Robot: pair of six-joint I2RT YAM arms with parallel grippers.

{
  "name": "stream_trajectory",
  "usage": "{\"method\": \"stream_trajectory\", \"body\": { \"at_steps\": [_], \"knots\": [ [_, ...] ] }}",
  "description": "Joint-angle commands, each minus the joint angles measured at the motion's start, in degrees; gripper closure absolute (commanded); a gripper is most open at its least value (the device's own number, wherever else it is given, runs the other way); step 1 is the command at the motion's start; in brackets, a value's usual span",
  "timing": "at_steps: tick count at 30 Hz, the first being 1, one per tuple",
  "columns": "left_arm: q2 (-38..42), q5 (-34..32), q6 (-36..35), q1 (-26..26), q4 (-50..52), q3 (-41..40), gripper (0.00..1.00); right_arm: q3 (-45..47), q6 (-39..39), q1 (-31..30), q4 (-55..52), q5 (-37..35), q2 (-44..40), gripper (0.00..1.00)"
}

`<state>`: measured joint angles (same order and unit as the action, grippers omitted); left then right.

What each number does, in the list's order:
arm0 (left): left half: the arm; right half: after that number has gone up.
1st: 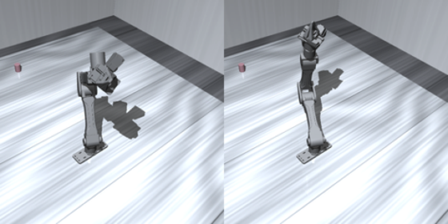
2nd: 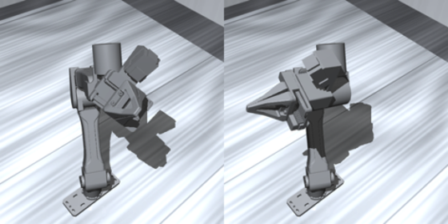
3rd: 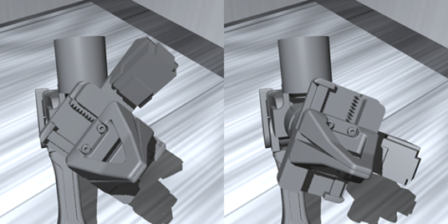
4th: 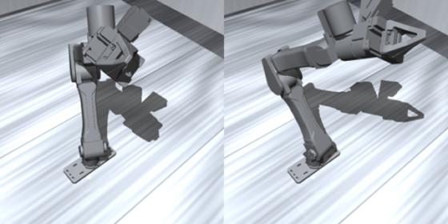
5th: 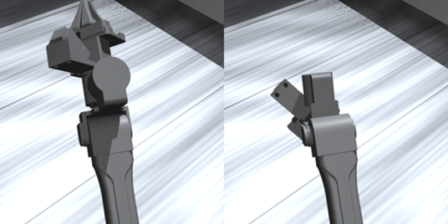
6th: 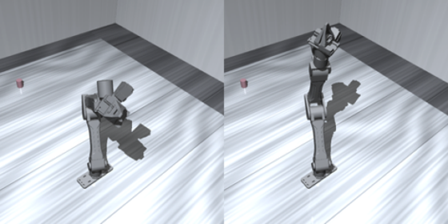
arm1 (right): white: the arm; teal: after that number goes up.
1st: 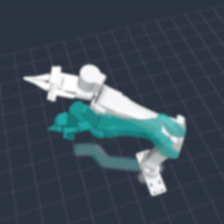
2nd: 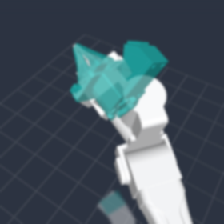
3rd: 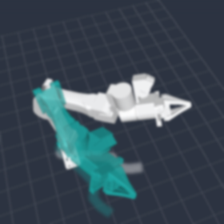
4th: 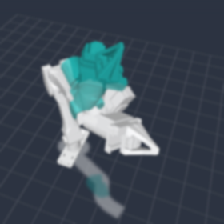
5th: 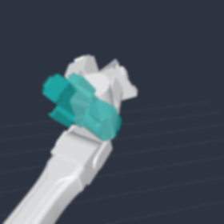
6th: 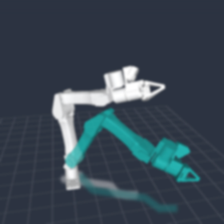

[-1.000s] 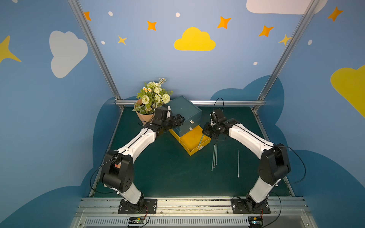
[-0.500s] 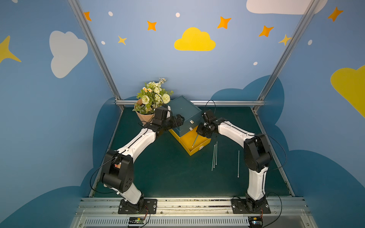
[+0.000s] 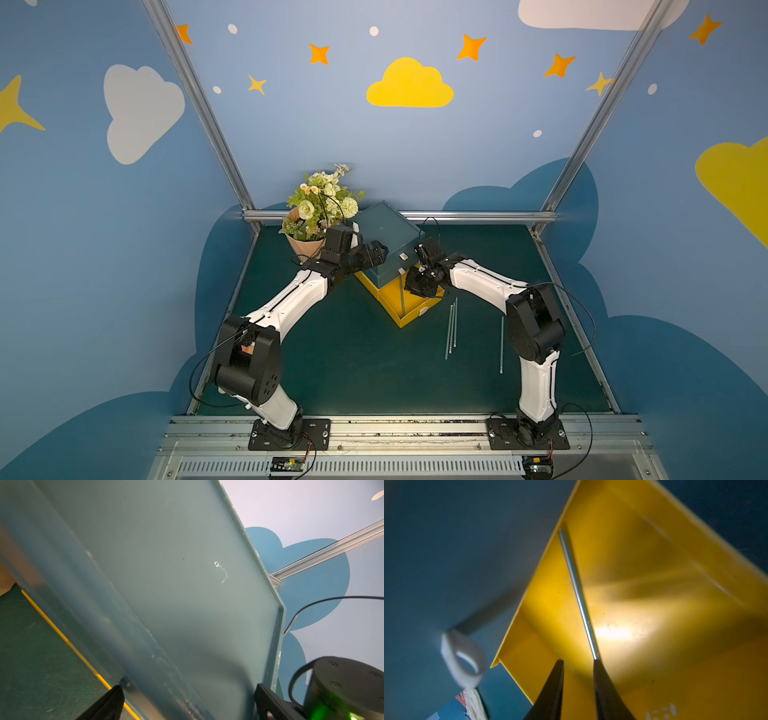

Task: Please place the pencils in the drawer according to their color
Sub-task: Place the pencil in the drawer, then pick up the pencil from the center of the board.

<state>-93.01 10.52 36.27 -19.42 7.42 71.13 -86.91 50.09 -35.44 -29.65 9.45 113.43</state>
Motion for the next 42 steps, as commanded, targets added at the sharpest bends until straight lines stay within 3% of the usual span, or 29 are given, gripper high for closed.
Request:
{"method": "stream_trajectory", "body": {
  "at_steps": [1, 8, 15, 25, 42],
  "knots": [
    [-2.33, -1.14, -2.26, -0.5, 7.52, -1.96, 0.0, 3.63, -2.39, 0.53, -1.09, -0.52, -7.02, 0.71],
    [-2.45, -0.94, -2.25, -0.43, 7.5, -1.92, 0.0, 13.07, -5.83, 0.64, -6.36, -4.27, -16.91, 0.71],
    [-2.77, -1.01, -2.26, -0.5, 7.78, -2.05, 0.0, 21.22, -7.72, 0.84, -9.53, -7.25, -21.09, 0.71],
    [-2.81, -0.99, -2.35, -0.49, 8.22, -1.52, 0.0, 26.88, -7.54, 1.05, -8.94, -8.3, -19.62, 0.72],
    [-2.7, -1.04, -2.41, -0.45, 8.14, -1.74, 0.0, 27.19, -7.55, 1.85, -8.77, -9.45, -14.66, 0.75]
  ]
}}
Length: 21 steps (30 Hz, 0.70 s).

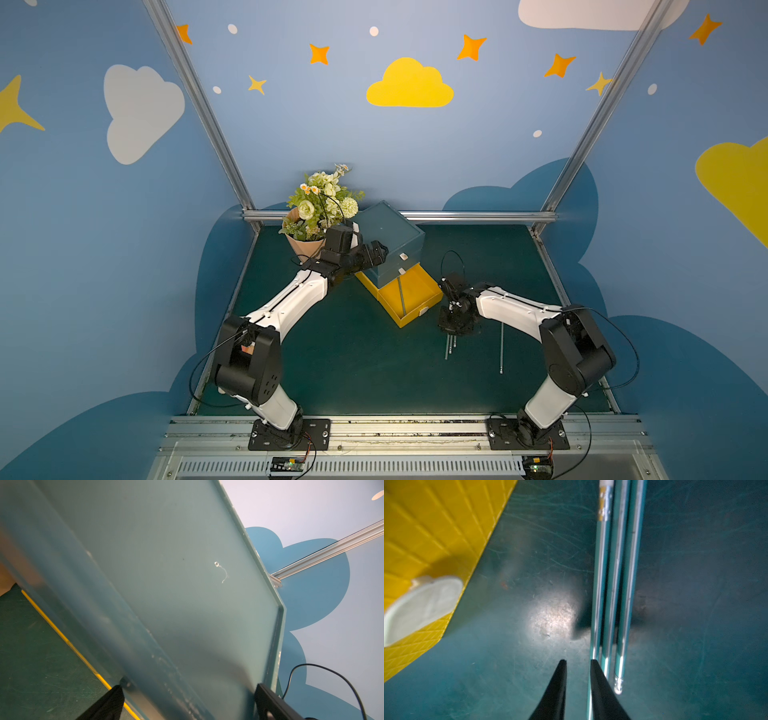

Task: Please place the pencils in the drawer according to their color
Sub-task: Pick up the pencil from the center of the board.

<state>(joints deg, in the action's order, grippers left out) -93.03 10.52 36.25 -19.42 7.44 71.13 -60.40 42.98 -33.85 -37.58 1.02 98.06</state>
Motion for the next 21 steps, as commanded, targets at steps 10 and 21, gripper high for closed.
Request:
{"method": "stream_trajectory", "body": {
  "at_steps": [10, 21],
  "knots": [
    [-2.82, -1.03, -2.37, -0.44, 7.88, -1.96, 0.0, 0.48, -0.53, 0.22, -0.6, -1.19, 3.05, 0.76],
    [-2.81, -0.86, -2.03, -0.51, 7.59, -2.29, 0.0, 0.21, -0.88, 0.19, 0.11, -1.37, 5.67, 0.95]
  ]
}}
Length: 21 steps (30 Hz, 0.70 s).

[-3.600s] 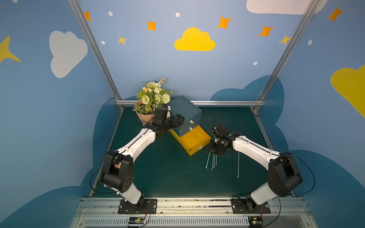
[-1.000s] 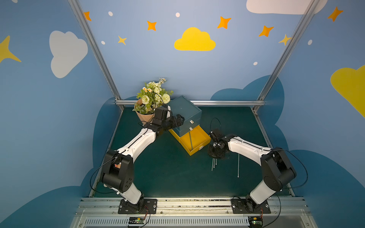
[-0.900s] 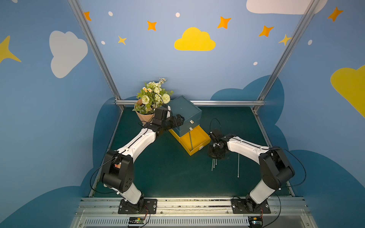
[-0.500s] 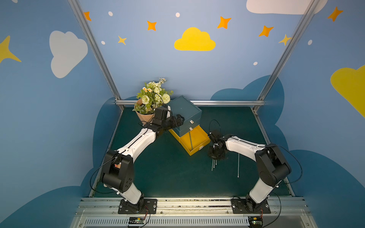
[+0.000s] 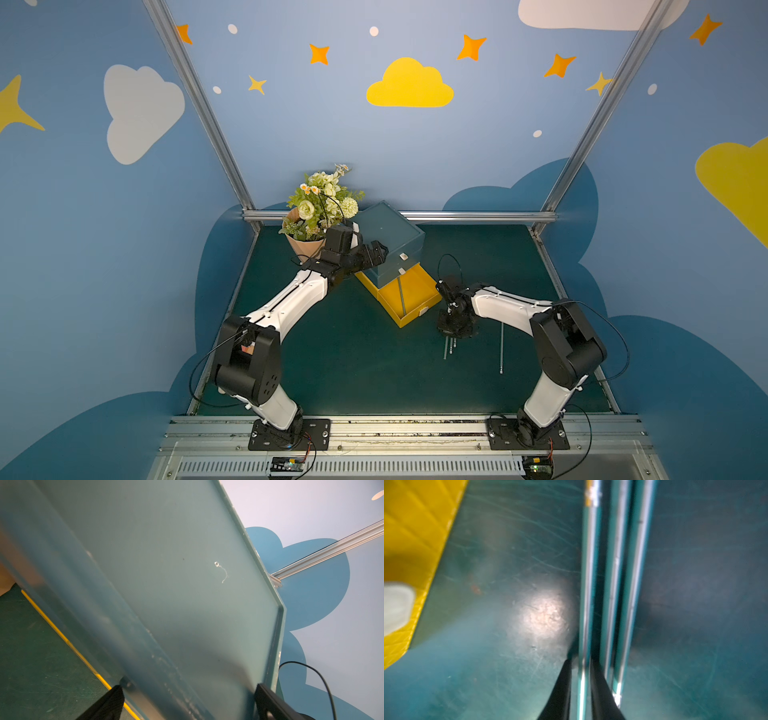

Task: Please place the pencils in the drawer according to their color
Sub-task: Pick up the pencil from the center of the board.

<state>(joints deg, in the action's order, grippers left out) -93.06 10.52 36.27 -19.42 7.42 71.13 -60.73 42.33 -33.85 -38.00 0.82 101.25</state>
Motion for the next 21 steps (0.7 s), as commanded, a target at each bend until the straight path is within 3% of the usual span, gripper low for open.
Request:
{"method": "stream_trajectory", "body": {
  "at_steps": [1, 12, 17, 21],
  "knots": [
    [-2.69, -0.95, -1.99, -0.5, 7.43, -2.46, 0.0, 0.72, -0.16, 0.18, 0.65, -1.12, 2.18, 1.0],
    [-2.48, -0.78, -1.47, -0.49, 6.65, -3.32, 0.0, 0.18, 1.34, 0.22, -0.48, 0.59, -8.24, 1.0],
    [-2.48, -0.72, -1.23, -0.57, 6.37, -3.28, 0.0, -4.75, 1.41, 0.5, -1.6, 1.5, -11.6, 1.0],
    [-2.64, -0.61, -0.86, -0.54, 6.13, -3.46, 0.0, -11.96, 1.34, 0.78, -1.64, 2.92, -9.12, 1.0]
  ]
}}
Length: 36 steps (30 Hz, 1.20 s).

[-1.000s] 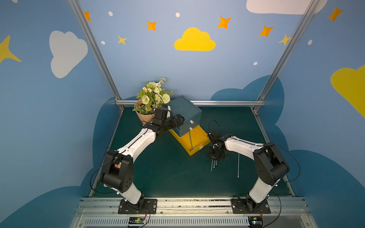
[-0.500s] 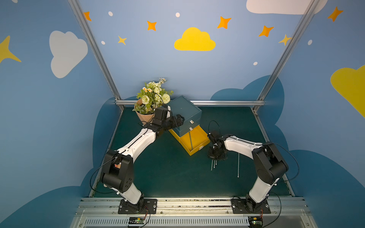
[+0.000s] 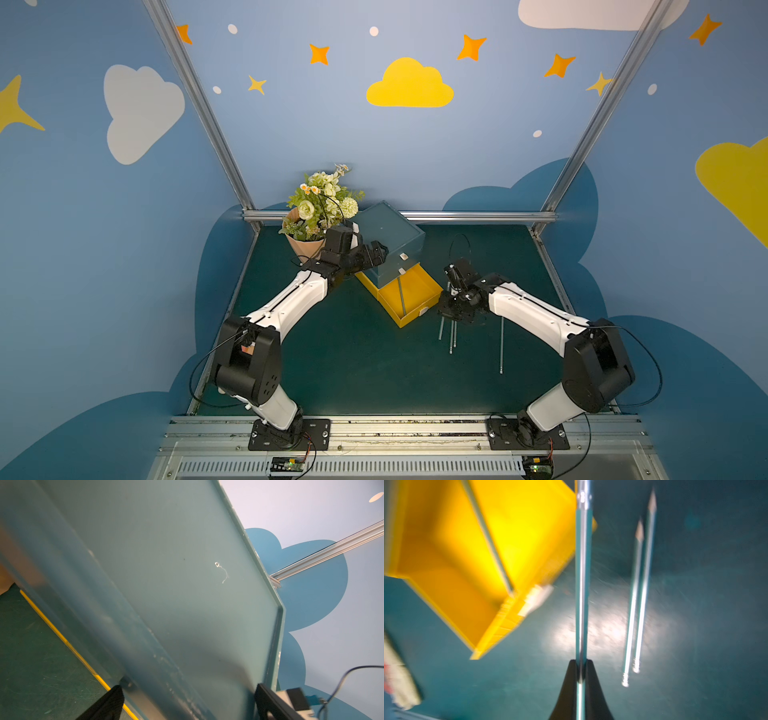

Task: Please place the pencils in the drawer according to their color
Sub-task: Pick up the pencil from the center of the board, then place the pencil in the drawer.

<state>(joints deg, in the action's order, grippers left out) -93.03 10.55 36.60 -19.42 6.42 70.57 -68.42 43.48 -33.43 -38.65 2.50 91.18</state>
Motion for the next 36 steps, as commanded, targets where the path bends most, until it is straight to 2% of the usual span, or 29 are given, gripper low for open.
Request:
{"method": "stream_trajectory", "body": {
  "at_steps": [1, 10, 16, 23, 25, 27, 29, 36],
  "knots": [
    [-2.66, -0.61, -1.15, -0.55, 7.04, -2.9, 0.0, -6.46, 0.28, 0.47, -0.98, 1.59, 2.34, 1.0],
    [-2.69, -1.06, -0.62, -0.8, 7.3, -2.89, 0.0, -20.34, 2.22, 0.05, 1.84, 2.37, 14.99, 1.0],
    [-2.63, -1.31, -0.84, -0.79, 7.66, -2.54, 0.0, -25.02, 2.5, -1.25, 2.8, 3.36, 22.16, 1.0],
    [-2.42, -1.49, -0.75, -0.87, 7.79, -2.56, 0.0, -26.76, 1.95, -3.82, 2.44, 5.38, 26.59, 1.0],
    [-2.46, -1.5, -0.67, -0.91, 7.82, -2.6, 0.0, -26.76, 1.63, -4.1, 2.31, 5.83, 27.02, 0.98],
    [-2.41, -1.49, -0.74, -0.92, 7.9, -2.57, 0.0, -26.52, 1.21, -4.08, 2.01, 5.85, 26.36, 0.79],
    [-2.39, -1.49, -0.82, -0.89, 7.91, -2.55, 0.0, -25.88, 0.84, -3.8, 2.0, 5.76, 24.86, 0.73],
    [-2.31, -1.23, -0.94, -0.95, 7.65, -2.54, 0.0, -18.22, -0.55, -2.28, 1.86, 3.64, 13.39, 0.72]
  ]
}}
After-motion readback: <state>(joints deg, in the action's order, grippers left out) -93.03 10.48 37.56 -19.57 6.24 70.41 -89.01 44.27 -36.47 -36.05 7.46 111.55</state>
